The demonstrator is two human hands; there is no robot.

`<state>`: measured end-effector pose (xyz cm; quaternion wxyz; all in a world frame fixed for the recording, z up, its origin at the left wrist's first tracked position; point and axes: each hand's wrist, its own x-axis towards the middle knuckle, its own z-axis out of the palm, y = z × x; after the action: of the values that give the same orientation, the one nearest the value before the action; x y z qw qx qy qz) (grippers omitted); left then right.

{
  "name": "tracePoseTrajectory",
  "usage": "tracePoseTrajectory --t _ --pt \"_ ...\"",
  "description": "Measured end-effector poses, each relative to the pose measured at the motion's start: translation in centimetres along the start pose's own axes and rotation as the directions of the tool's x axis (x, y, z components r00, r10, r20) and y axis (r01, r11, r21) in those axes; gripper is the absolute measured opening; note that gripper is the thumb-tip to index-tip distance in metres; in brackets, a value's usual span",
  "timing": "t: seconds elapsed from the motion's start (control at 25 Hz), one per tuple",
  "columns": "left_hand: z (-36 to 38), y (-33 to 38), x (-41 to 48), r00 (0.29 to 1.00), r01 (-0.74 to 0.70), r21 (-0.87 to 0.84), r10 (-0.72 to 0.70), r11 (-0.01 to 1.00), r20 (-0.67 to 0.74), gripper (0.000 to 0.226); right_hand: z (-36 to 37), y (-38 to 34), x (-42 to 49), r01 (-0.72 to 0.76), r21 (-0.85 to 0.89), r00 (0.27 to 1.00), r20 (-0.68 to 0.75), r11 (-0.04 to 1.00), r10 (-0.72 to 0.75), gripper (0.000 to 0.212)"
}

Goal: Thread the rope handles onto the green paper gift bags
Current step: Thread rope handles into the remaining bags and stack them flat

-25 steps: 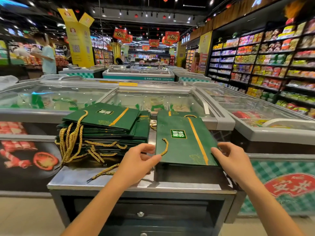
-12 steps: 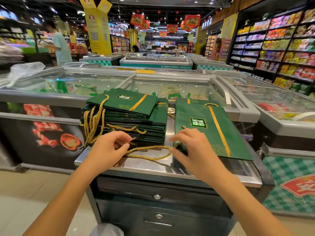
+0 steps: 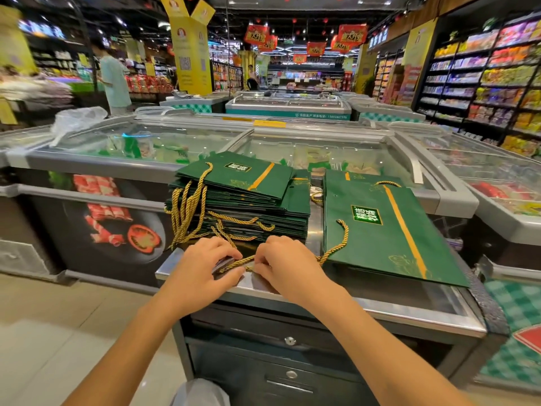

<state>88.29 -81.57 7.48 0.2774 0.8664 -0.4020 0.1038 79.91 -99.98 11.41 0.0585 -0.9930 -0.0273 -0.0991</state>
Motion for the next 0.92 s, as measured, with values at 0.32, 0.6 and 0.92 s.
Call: tracePoseTrajectory --t 0.32,0.6,0.92 --pt "0.0 2.9 1.4 0.968 -0.199 -0.19 0.163 0.961 -0.19 0.015 -2.2 2.2 -3.1 0.002 0.427 0.989 -0.133 0.904 0.061 0.005" --pt "0.7 9.7 6.3 0.963 -0.246 -0.281 0.202 0.928 -0.176 0.013 -5.9 6.3 -6.0 0.031 0.556 0.907 -0.364 0.831 0.21 0.003" --pt "5.0 12.4 9.0 0.996 -0.018 -0.18 0.034 0.983 0.084 0.045 -4.6 13.5 -9.8 -0.239 0.469 0.905 -0.211 0.85 0.37 0.015"
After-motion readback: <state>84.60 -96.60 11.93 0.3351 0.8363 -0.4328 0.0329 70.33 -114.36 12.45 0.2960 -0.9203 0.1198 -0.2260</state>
